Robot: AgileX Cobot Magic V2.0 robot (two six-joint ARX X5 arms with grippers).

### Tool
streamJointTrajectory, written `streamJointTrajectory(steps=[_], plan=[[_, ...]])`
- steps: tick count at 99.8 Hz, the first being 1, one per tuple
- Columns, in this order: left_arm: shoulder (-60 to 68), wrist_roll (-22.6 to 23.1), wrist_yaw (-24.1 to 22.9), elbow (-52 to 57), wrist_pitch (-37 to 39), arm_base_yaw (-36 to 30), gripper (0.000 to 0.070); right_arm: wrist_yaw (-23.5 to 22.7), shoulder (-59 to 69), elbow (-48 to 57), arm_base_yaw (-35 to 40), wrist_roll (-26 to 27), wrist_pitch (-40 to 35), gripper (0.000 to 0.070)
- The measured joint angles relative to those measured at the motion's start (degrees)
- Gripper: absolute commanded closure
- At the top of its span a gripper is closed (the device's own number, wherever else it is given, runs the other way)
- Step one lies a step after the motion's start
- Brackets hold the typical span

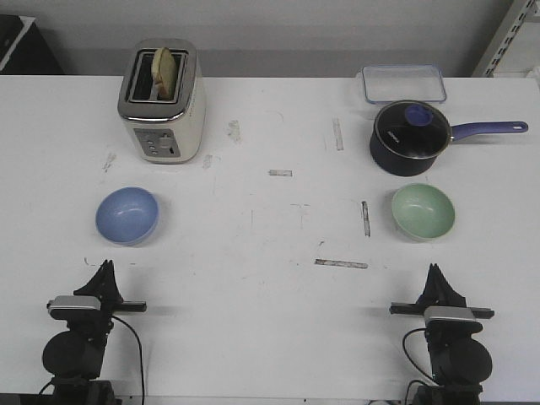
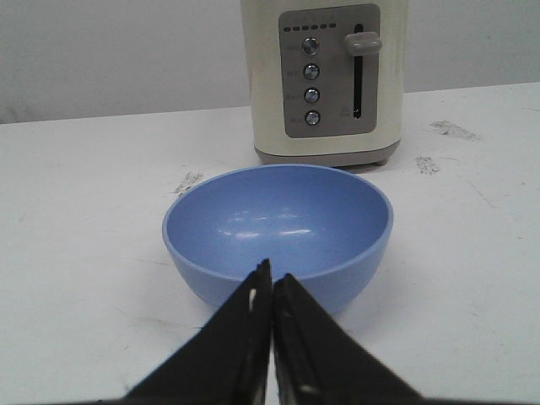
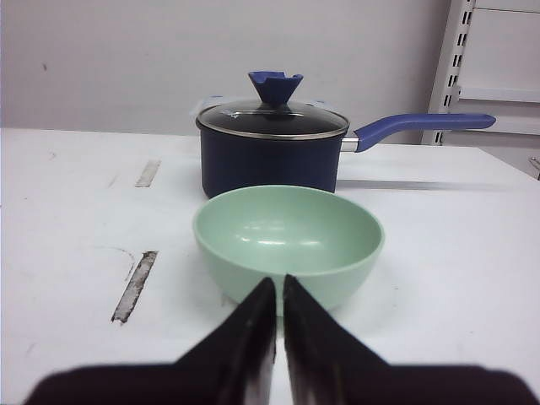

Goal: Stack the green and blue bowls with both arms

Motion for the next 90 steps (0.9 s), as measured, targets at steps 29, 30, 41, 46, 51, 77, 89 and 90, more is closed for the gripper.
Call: streamJointTrajectory(steps=[29, 30, 41, 46, 51, 77, 89, 90], plan=[[0.0, 0.0, 0.0, 0.0, 0.0, 0.0, 0.0698, 0.0, 0.0, 0.0, 0.0, 0.0, 0.0, 0.0691], [0.0, 0.0, 0.0, 0.0, 0.0, 0.0, 0.0698, 0.0, 0.0, 0.0, 0.0, 0.0, 0.0, 0.0691], [0.0, -0.3, 0.0, 0.0, 0.0, 0.0, 0.0698, 0.0, 0.0, 0.0, 0.0, 0.0, 0.0, 0.0691], [0.0, -0.5, 0.0, 0.0, 0.0, 0.0, 0.0698, 0.0, 0.0, 0.0, 0.0, 0.0, 0.0, 0.0691], [0.0, -0.6, 0.0, 0.0, 0.0, 0.0, 0.0698, 0.0, 0.0, 0.0, 0.0, 0.0, 0.0, 0.0691], [0.0, -1.1, 0.0, 0.0, 0.0, 0.0, 0.0698, 0.0, 0.0, 0.0, 0.0, 0.0, 0.0, 0.0691], [0.0, -1.1, 0.0, 0.0, 0.0, 0.0, 0.0698, 0.0, 0.0, 0.0, 0.0, 0.0, 1.4, 0.0691], [0.0, -1.1, 0.0, 0.0, 0.0, 0.0, 0.0698, 0.0, 0.0, 0.0, 0.0, 0.0, 1.7, 0.0691]])
